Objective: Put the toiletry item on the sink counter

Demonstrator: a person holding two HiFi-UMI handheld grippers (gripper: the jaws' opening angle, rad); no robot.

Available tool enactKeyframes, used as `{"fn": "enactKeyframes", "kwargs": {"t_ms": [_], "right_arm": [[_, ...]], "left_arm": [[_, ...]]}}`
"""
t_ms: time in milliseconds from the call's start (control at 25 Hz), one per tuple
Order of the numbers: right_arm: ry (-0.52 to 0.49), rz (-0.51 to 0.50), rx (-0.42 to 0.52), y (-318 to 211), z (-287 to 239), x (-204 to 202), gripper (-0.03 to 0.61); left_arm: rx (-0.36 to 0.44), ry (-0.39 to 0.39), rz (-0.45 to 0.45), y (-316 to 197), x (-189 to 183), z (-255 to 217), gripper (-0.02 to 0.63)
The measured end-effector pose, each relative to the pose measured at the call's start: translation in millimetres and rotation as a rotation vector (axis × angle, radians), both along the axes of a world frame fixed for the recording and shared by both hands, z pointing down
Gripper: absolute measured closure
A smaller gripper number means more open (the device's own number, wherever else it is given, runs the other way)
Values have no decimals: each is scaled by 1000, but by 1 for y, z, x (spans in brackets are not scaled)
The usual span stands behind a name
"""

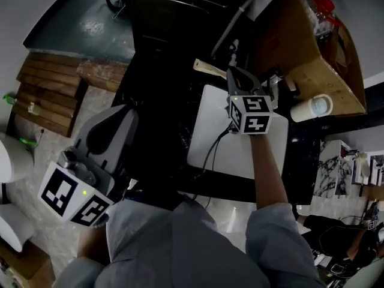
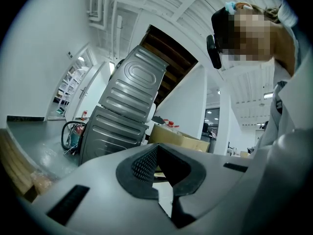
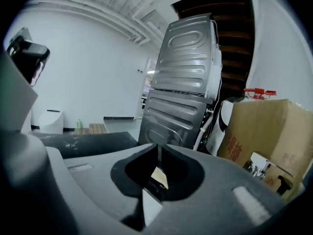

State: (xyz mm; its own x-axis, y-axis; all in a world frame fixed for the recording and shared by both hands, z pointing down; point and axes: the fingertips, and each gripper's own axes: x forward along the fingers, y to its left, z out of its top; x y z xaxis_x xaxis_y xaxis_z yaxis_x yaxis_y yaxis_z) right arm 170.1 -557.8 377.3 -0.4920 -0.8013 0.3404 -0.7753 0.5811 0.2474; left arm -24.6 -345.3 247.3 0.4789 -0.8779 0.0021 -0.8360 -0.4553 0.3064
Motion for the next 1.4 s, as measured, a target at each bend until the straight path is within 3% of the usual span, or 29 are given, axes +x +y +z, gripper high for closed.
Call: {"fn": "enactKeyframes", "kwargs": {"t_ms": [200,440,600,800,1400], "right_arm": [[-187,83,-13,27,-31,-1,580],[-328,71,-26,68,-57,-17,580],[-377,55,-20,92,-68,-25,580],[-431,48,-94,117,-60,-32,580],[-467,99,-171,159,-46,-31,580]], "left_arm": [[0,-1,13,-5,1,2,609],[-4,-2,22,-7,1,4,609],[-6,-4,28,-7,1,5,610],[-13,-5,40,-9,3,6,609],[-37,1,54,-10,2,14,609]]}}
